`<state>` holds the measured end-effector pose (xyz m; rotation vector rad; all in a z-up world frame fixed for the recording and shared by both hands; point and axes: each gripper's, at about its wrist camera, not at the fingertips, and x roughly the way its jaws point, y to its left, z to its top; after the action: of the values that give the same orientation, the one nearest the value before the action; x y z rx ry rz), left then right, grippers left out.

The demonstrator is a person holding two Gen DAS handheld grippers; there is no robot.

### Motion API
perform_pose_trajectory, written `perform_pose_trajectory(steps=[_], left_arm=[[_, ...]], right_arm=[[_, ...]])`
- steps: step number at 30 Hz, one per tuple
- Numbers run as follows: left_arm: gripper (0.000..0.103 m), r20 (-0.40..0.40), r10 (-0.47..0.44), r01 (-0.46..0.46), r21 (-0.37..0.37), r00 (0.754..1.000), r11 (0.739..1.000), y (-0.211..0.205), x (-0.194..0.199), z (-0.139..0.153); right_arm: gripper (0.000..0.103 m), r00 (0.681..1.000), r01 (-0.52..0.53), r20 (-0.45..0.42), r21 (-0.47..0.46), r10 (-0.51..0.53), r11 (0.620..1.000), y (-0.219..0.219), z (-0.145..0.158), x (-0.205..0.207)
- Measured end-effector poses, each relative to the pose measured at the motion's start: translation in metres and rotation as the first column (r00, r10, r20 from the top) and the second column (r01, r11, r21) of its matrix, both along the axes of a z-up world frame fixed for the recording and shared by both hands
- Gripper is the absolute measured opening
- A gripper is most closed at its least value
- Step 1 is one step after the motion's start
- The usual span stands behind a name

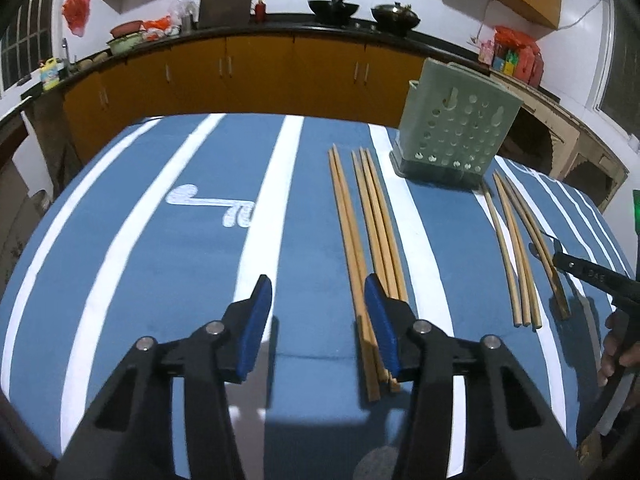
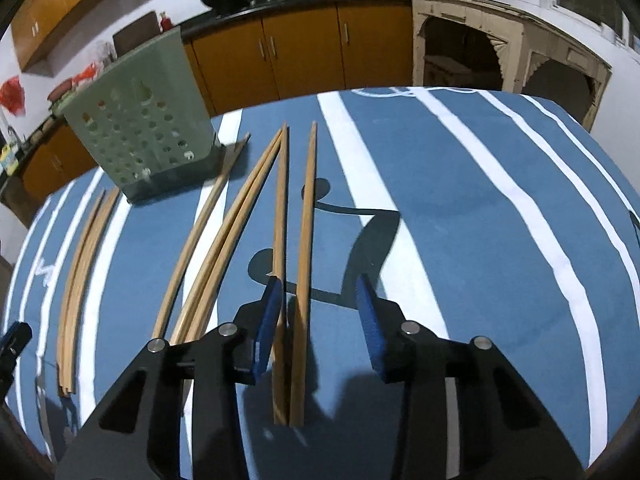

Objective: Organize utensils
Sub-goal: 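Lower the left tool onto a wooden chopstick and close it while the right tool grasps another chopstick, then lift the left tool's chopstick toward the green holder while the right tool carries its chopstick there too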

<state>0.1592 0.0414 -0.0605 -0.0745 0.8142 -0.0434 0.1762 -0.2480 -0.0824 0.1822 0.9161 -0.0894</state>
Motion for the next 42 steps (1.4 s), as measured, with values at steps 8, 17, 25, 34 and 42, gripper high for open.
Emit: perform_pose_trajectory(steps=[8,17,25,34,42], left_arm=[[0.028,-0.08,-0.041,0.037,-0.049,0.996,0.998,-0.008,0.022,-0.014],[0.018,-0.115,-0.05,0.048,-0.02,0.992,0.999,-0.016,0.039,-0.022],[0.017,-0.126,-0.008,0.012,0.032,0.992,0.999,-0.008,0.048,-0.024],[0.01,-0.111,0.054,-0.045,0.08,0.992,0.996,0.0,0.07,-0.026],[0.012,-0.101,0.021,-0.016,0.05,0.995,0.999,0.014,0.055,-0.026]], right_arm=[[0.009,0.999,0.04,0.011,-0.018,-0.04,0.999,-0.019,-0.004,-0.006],[0.009,0.999,0.033,0.023,-0.041,-0.032,0.999,-0.019,-0.004,0.001],[0.009,0.999,0.036,0.029,-0.054,-0.035,0.998,-0.018,-0.005,0.006],[0.008,0.999,0.041,0.036,-0.048,-0.039,0.998,-0.025,-0.006,0.008],[0.009,0.998,0.047,0.035,-0.03,-0.046,0.998,-0.035,-0.007,-0.007]])
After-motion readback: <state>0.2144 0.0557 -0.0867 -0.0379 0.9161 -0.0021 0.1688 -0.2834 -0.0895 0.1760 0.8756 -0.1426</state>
